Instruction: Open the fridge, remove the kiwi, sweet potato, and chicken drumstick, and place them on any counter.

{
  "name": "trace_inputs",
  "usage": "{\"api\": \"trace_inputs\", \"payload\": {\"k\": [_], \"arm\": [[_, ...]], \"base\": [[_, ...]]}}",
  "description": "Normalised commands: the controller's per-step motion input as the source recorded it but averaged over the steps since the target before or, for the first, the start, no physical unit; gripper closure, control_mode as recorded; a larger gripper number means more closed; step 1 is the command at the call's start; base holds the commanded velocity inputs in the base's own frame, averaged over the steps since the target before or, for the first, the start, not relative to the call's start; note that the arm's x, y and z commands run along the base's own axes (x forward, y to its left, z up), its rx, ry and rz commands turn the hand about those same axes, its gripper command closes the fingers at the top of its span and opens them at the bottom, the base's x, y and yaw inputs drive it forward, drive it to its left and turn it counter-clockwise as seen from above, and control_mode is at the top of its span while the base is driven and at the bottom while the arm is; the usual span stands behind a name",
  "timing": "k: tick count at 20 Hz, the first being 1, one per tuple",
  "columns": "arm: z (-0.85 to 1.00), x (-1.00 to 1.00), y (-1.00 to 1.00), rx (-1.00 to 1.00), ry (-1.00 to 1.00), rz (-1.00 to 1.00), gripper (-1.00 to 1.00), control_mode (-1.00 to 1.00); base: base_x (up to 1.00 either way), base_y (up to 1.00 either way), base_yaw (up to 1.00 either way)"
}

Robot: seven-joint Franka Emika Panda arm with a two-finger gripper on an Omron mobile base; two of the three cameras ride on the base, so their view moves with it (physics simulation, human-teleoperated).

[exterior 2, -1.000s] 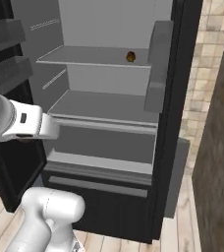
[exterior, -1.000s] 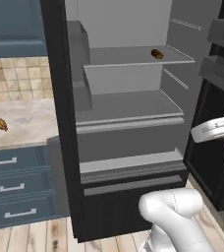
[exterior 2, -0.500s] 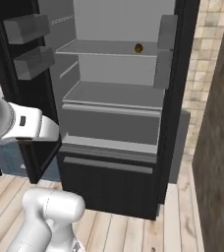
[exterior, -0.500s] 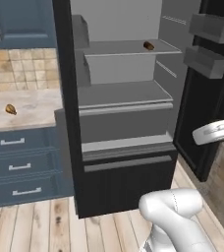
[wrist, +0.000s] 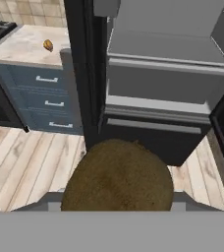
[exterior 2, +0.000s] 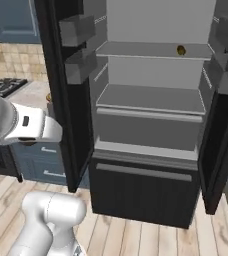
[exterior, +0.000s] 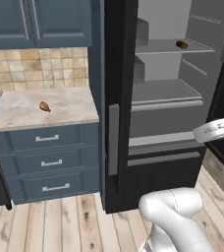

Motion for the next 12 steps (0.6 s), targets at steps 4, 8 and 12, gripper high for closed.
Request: {"api": "trace_inputs", "payload": {"k": [4, 8, 12], "arm": [[0.00, 0.00, 0.00, 0.00, 0.00, 0.00, 1.00, 1.00], [0.00, 0.00, 0.00, 0.00, 0.00, 0.00, 1.00, 1.00], [0.00, 0.00, 0.00, 0.00, 0.00, 0.00, 1.00, 1.00]], "base": [[-0.21, 1.00, 0.00], [-0.13, 1.00, 0.00], [0.04, 1.00, 0.00]]}}
